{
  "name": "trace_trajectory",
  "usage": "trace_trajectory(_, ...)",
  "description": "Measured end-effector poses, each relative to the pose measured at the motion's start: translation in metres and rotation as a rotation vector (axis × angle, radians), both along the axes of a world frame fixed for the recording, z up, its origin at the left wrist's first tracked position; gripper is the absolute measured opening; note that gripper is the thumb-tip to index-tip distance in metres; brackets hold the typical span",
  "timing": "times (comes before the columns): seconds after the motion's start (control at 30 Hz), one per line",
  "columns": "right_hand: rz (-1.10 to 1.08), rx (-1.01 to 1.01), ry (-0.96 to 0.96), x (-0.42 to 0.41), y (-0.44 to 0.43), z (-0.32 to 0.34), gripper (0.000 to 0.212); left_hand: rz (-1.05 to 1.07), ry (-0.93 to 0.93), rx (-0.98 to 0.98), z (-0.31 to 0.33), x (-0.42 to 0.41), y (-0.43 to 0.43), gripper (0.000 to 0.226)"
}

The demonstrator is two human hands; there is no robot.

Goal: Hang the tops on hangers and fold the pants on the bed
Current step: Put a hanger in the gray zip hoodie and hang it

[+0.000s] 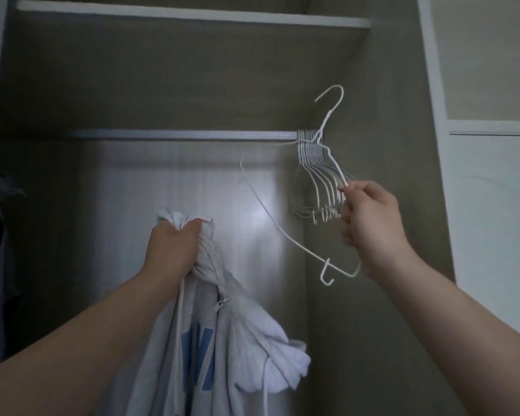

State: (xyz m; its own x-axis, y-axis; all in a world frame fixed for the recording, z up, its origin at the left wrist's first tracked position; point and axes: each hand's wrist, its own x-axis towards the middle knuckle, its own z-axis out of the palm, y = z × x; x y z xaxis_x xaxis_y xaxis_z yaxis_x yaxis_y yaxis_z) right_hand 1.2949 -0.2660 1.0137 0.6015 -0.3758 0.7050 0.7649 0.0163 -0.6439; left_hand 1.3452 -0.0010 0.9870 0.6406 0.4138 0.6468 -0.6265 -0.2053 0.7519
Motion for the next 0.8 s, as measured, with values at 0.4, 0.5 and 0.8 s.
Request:
trace_trajectory(0.4, 0.049, -0.340, 0.170, -0.103, -0.039, 0.000, 0.036, 0.015, 0.089, 0.005, -0.015, -0.145, -0.057, 0.031)
trace_trajectory(0.5, 0.087, -0.298, 0.072, -0.157, -0.082, -0.038, 0.030, 0.029, 0.113, -0.005, -0.033, -0.180, -0.092, 0.014)
trace_trajectory(0.8, 0.332, -0.330, 0.239, -0.300, -0.214, -0.182, 0.023, 0.034, 0.334, 0.078, -0.108, -0.256, -0.172, 0.014)
